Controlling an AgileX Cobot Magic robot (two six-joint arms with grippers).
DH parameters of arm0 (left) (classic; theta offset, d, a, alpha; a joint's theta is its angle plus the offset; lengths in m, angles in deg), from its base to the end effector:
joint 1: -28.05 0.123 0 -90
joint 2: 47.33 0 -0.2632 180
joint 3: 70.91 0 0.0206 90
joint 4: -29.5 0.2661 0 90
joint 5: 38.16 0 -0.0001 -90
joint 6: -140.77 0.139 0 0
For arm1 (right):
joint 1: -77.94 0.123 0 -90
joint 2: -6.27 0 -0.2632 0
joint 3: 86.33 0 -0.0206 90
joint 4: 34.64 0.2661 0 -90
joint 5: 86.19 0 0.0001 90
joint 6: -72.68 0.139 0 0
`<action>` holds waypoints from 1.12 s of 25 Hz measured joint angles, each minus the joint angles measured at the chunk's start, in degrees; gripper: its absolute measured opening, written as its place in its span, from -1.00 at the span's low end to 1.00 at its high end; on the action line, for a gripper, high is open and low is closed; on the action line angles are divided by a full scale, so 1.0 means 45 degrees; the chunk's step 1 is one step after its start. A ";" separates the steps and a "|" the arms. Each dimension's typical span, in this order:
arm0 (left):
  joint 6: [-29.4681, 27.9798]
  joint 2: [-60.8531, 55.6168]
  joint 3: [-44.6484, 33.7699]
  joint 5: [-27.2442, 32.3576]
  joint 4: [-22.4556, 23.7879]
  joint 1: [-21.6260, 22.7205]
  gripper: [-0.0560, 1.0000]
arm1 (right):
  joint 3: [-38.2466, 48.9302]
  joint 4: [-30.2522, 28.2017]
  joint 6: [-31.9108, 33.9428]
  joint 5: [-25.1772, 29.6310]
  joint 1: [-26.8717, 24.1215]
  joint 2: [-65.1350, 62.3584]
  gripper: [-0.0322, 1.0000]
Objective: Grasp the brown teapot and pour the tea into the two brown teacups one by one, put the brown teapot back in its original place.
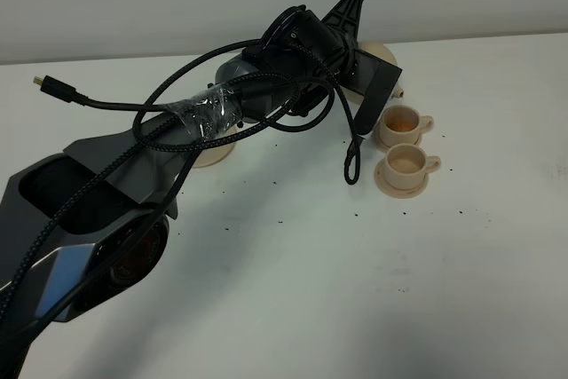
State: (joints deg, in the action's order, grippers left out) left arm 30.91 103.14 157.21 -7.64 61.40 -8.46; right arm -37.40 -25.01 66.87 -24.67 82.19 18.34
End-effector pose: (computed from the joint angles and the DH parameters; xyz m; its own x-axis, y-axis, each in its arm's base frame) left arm 0.5024 -0.3254 0.1317 0.4743 0.8347 0.2797 0.4410 -0.5003 0.7451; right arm 0.0799 0.0264 0.2518 -0.5269 -0.0597 -0.8478 -0.2084 0.9762 0.0608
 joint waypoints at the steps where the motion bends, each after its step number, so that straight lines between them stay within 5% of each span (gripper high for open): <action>1: 0.0013 0.0000 0.0000 -0.0041 0.0000 0.0000 -0.67 | 0.0000 0.0000 0.0000 0.0000 0.0000 0.0000 -0.26; 28: 0.0780 0.0000 0.0000 0.0218 -0.0639 0.0000 -0.67 | 0.0000 0.0014 0.0000 0.0000 0.0000 0.0000 -0.26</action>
State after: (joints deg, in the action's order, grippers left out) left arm 34.42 103.14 157.21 -6.66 58.52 -8.46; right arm -37.40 -24.95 66.87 -24.67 82.19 18.34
